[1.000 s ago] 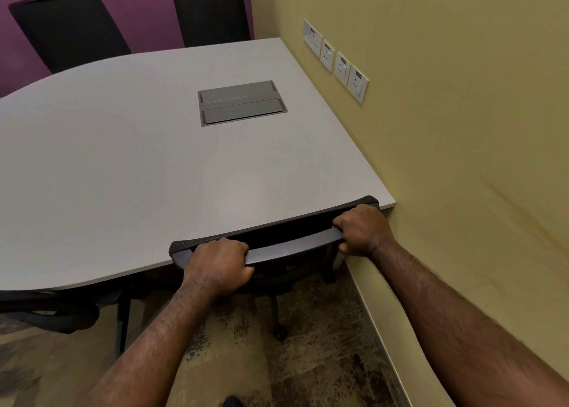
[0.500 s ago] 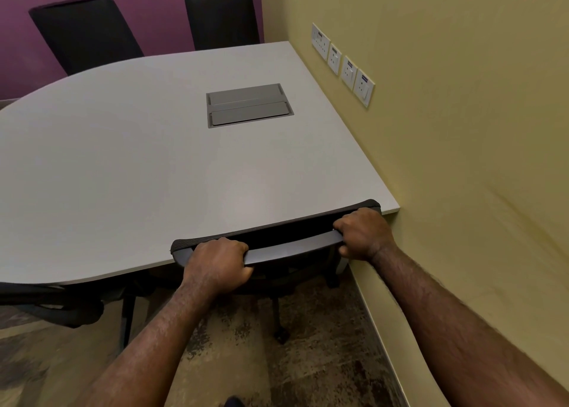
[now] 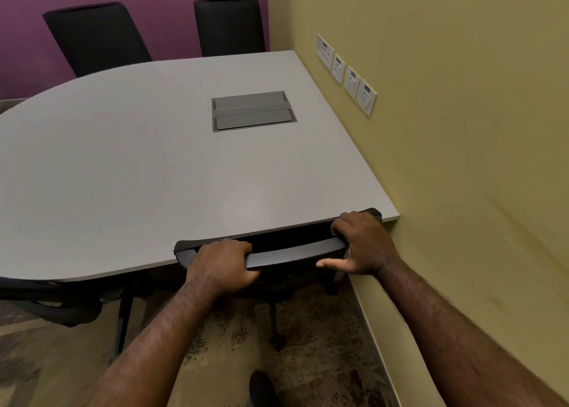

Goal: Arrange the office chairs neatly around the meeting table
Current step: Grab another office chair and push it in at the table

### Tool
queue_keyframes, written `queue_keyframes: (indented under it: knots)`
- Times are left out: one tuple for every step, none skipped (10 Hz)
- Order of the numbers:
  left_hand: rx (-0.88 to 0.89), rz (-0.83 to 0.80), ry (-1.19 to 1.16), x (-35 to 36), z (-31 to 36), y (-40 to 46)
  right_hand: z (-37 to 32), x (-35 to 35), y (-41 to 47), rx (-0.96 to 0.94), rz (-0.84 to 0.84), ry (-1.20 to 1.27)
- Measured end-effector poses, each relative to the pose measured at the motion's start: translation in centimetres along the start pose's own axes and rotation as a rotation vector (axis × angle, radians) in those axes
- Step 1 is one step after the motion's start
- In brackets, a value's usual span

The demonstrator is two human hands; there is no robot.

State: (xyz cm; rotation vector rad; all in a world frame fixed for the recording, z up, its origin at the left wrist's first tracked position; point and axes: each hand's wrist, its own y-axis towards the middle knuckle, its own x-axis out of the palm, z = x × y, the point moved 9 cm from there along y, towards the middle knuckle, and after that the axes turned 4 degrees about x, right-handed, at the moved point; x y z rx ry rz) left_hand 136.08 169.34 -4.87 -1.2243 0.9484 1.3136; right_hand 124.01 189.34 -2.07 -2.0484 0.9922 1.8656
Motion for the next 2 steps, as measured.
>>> queue_keyframes:
  knots:
    - [0.077,0.082,-0.069,-1.1,0.4,-0.5,-0.3,-1.2,0.2,-0.005,0.146,0.04]
    - [0.132,0.144,-0.146,-2.7,1.0,-0.5,-0.4,-2.3,1.5,-0.003,0.202,0.088]
